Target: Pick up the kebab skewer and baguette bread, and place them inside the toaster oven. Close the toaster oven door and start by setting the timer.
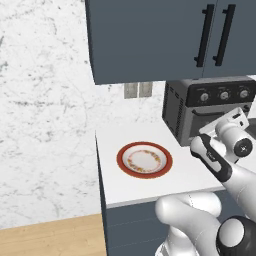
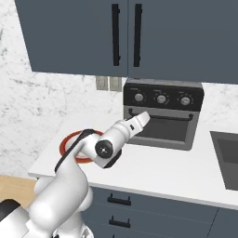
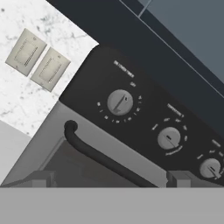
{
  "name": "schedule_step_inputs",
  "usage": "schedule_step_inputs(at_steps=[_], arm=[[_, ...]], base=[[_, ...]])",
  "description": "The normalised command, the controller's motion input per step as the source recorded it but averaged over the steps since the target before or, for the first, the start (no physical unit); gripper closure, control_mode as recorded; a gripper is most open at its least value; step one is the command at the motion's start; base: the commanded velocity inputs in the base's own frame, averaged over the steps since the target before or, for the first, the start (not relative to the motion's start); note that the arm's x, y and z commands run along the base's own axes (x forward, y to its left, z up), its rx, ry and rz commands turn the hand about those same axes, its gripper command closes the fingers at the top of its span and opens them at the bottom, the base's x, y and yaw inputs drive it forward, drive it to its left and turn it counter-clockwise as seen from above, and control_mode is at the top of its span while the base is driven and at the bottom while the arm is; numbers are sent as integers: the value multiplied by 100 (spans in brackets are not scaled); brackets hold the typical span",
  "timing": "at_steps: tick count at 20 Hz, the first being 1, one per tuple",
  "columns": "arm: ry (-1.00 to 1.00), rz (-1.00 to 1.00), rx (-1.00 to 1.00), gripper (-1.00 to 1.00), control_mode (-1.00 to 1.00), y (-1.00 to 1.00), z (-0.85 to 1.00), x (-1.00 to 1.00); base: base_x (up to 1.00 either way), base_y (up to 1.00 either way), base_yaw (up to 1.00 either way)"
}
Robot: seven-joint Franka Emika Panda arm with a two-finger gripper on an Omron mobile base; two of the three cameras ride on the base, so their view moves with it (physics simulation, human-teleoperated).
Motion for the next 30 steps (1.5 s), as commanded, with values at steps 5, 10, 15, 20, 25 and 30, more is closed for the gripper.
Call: schedule_step_inputs(at_steps=[5, 10, 15, 20, 25, 30], arm=[[0, 0, 0, -100, -100, -1, 7, -8], [-1, 1, 0, -100, -100, -5, 19, -36], [-2, 2, 0, -100, -100, -3, 19, -69], [0, 3, 3, -100, -100, 0, 51, -44], [6, 8, 13, -100, -100, 0, 76, -12], [2, 12, 16, -100, -100, 5, 16, -8]], base=[[0, 0, 0], [0, 0, 0], [0, 0, 0], [0, 0, 0], [0, 0, 0], [0, 0, 0]])
